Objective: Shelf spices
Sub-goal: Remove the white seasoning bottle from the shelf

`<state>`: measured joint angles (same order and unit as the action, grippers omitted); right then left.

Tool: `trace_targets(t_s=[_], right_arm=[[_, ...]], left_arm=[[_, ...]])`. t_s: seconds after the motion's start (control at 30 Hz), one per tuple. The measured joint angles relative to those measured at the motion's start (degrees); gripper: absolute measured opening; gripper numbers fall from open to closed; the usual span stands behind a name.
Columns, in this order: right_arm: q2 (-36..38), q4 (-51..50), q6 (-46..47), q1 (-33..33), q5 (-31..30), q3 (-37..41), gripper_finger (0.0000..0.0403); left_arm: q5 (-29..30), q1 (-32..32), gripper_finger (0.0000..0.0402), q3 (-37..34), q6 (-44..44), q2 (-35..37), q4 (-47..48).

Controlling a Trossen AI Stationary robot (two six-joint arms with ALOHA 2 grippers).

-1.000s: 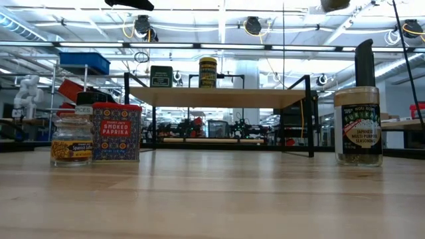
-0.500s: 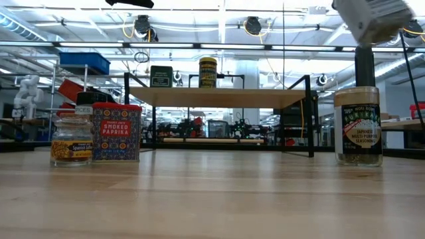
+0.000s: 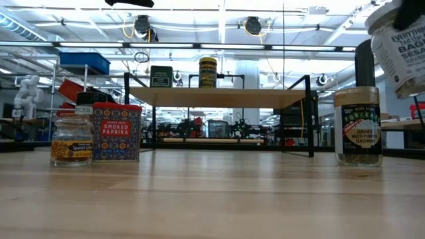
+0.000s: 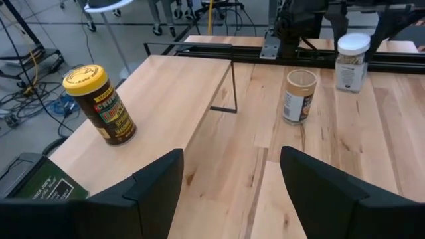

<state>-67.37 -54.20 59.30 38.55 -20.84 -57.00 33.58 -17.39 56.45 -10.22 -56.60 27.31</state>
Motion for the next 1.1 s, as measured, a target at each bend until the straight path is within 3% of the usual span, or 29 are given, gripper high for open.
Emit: trace_targets(t_s=[0.4,0.73,1.1], right_arm=[[-0.7,0.7,14.3,9.4,-11.8,5.8,0.019],[-4.6,3.1,18.3,9.1,-16.5,7.0,0.0192],[-12.3,3.9,22.0,9.1,-16.4,7.0,0.0189]], left_arm=[[-1.1,0.0,0.0261,0.0,0.0,0.0,0.0],[-3.2,0.0,0.0261,0.0,0.5,0.0,0.2],[-5.1,0.0,0.0261,0.0,1.8,0.0,0.3]])
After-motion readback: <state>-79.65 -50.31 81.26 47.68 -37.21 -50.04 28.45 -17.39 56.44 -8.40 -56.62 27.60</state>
